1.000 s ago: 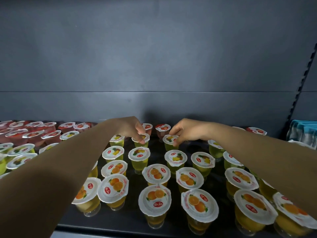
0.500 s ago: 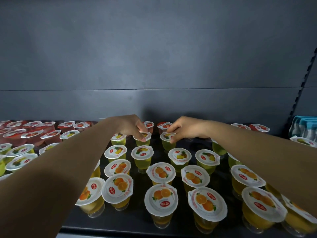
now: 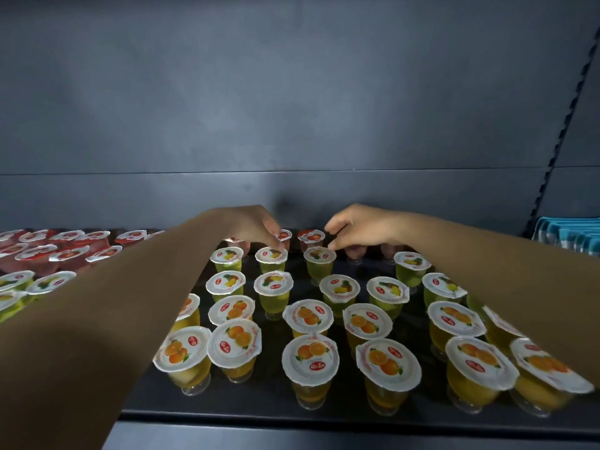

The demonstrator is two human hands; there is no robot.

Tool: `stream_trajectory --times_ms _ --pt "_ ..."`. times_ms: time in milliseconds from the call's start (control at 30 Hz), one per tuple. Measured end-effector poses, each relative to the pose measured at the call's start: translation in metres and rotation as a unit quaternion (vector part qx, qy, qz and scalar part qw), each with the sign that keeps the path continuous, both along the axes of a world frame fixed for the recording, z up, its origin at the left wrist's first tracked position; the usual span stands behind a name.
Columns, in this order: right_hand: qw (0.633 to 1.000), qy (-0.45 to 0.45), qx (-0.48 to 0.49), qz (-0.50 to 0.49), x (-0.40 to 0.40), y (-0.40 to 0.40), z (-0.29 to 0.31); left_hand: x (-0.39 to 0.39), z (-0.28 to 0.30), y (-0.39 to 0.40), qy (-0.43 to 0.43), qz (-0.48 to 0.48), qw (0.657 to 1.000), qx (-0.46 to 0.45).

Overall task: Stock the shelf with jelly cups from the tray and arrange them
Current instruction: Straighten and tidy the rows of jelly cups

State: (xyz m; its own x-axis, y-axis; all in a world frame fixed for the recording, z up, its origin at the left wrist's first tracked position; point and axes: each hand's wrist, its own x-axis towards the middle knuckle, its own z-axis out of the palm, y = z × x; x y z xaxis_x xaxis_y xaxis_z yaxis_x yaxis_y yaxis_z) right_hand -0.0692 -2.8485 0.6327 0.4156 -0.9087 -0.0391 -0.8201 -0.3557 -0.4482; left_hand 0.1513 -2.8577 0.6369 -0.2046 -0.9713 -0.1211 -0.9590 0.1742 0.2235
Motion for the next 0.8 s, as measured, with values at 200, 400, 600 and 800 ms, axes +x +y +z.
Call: stream_trajectory --times_ms 200,400,600,800 --pt "0.988 0.119 -0.09 -0.032 -0.021 0.049 0.046 -0.015 0.05 0.039 -0.074 -0.031 0.996 -0.051" --pt "0.956 0.235 -0.144 -0.102 -0.043 0.13 0.076 -0.048 0.08 0.101 -0.135 -0.087 0.982 -0.102" --pt "0.933 0.283 -0.174 -0.139 -0.067 0.193 0.08 -0.076 0.087 0.163 -0.148 -0.123 0.973 -0.127" --pt "0.932 0.274 -0.191 -0.137 -0.102 0.235 0.083 -0.108 0.085 0.208 -0.128 -0.125 0.975 -0.135"
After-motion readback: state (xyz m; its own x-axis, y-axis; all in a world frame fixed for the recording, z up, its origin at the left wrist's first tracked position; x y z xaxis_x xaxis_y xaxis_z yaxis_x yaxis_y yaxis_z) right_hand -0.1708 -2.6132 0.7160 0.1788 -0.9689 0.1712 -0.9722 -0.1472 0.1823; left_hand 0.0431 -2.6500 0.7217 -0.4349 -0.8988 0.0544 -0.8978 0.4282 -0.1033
